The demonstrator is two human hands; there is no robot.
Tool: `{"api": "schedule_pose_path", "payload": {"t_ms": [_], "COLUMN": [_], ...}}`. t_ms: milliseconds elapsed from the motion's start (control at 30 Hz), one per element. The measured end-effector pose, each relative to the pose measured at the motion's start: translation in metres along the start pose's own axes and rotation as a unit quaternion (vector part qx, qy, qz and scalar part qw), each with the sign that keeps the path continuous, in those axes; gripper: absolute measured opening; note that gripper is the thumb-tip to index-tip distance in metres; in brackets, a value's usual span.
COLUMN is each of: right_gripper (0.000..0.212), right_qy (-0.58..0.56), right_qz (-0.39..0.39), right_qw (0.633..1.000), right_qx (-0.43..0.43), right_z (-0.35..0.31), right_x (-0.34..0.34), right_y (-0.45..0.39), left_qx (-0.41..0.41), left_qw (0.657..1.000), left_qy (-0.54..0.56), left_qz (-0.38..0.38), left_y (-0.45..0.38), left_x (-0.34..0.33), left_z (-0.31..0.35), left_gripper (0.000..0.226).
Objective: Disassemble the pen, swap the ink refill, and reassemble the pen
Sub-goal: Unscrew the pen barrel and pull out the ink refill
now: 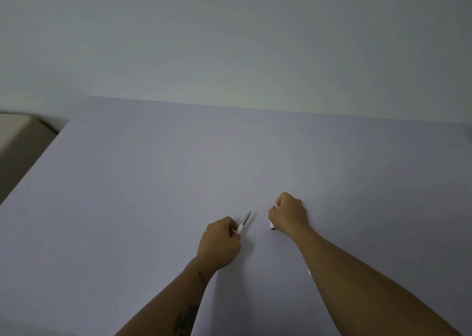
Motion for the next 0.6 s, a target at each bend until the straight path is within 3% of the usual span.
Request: {"api": "schedule_pose_path", "payload": {"t_ms": [200,400,600], "right_gripper": [0.006,0.01,0.016], "right_qy": [-0.102,-0.275,-0.372], "right_qz": [-0.025,-0.178,-0.183], "right_qw": [0.994,0.941,0.904], "right_qx": [-0.006,-0.082,-0.104], "right_z": [0.009,0.019,0.031], "right_x": [0.015,0.014,0.025], "right_y": [0.008,0.045,0.071], "left_qx": [0.005,-0.02,-0.071], "left_qw": [1.0,0.999,0.994], "left_qy": [0.022,0.03,0.034], "left_qz": [0.003,0.036,0.072], "left_y": [0.005,0.017,0.032], "left_x": [-0.005,-0.017,-0.032], "left_z": [0.008,0.033,0.064], "left_gripper": [0.015,0.021,0.02]}}
Point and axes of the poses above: each hand's wrist, its own y-axis away from the middle knuckle, its own x-axis out of the back of the hand, z = x × y, the point moved 5 cm from there along -y, towards the middle knuckle, and after that the axes turned 6 degrees about -x, right-handed, at the moved point
